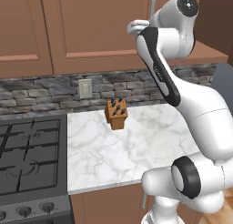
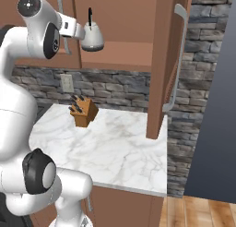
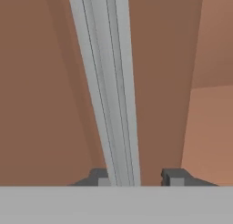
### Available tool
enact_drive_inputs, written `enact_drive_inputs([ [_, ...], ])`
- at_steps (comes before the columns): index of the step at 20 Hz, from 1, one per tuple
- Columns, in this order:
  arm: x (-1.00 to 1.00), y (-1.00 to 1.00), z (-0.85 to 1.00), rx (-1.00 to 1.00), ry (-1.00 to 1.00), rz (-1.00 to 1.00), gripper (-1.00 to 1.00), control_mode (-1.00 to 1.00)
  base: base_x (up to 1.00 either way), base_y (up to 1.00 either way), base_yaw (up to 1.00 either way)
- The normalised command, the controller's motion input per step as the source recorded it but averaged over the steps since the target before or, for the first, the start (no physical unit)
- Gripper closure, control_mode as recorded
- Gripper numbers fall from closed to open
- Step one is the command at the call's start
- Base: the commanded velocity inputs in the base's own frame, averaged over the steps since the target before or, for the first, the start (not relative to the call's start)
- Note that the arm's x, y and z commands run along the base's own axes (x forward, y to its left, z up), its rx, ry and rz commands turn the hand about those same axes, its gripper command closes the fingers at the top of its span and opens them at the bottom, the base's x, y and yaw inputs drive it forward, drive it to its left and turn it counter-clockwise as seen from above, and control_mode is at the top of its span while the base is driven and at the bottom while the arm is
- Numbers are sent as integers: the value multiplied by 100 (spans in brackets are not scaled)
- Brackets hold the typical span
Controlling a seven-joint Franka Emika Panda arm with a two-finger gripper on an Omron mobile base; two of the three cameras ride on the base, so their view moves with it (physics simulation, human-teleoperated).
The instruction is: Open the cabinet, pick the kettle from the cabinet, and place it in the sink.
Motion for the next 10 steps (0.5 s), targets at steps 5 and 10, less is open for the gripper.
enact_drive_inputs([
  [5, 0, 26, -4, 0, -10, -1, 100, -100, 0, 0, 0],
  [10, -5, 28, -2, 0, -2, -4, 100, -100, 0, 0, 0],
])
